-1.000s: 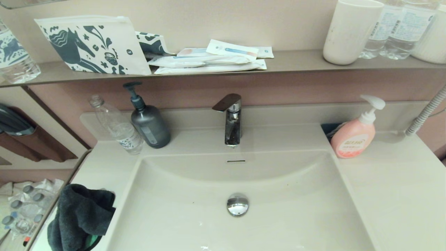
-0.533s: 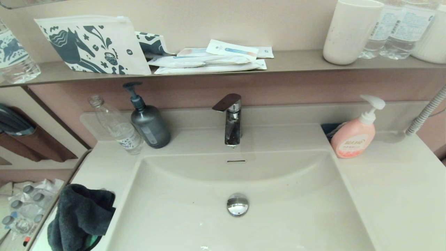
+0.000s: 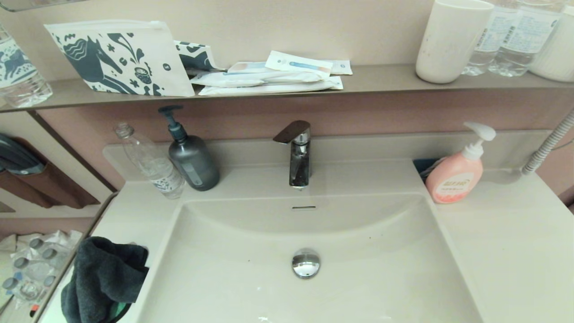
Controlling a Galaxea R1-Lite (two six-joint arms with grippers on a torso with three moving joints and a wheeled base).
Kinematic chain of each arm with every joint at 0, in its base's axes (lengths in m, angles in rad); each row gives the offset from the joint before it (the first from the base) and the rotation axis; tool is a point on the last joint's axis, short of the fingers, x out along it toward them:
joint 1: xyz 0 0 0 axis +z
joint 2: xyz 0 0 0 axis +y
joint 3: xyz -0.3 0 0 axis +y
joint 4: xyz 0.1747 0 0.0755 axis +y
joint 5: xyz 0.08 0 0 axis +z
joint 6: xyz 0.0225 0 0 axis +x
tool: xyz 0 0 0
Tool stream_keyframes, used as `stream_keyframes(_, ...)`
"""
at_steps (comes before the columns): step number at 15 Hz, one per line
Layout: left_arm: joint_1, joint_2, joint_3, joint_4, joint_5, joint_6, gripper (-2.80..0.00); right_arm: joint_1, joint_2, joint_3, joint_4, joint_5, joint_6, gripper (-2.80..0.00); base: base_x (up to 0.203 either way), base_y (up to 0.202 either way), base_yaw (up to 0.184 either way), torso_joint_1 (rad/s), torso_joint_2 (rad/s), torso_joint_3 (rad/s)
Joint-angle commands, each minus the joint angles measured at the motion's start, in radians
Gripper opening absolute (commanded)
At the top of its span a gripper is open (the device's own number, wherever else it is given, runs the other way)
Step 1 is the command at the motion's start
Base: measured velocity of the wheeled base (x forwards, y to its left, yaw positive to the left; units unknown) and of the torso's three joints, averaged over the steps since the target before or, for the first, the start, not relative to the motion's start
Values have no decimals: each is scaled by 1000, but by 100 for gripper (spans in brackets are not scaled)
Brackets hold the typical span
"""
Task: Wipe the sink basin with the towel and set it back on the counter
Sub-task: Turn on the faucet
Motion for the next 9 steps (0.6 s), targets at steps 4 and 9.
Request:
stream_keyframes(4, 0, 1, 0, 0, 0, -1, -280, 137, 502, -232, -93, 55, 66, -280, 0, 0, 0, 0, 0, 0)
stream_keyframes(9, 0, 1, 0, 0, 0, -1, -280, 556, 911, -362, -305, -94, 107, -280, 0, 0, 0, 0, 0, 0)
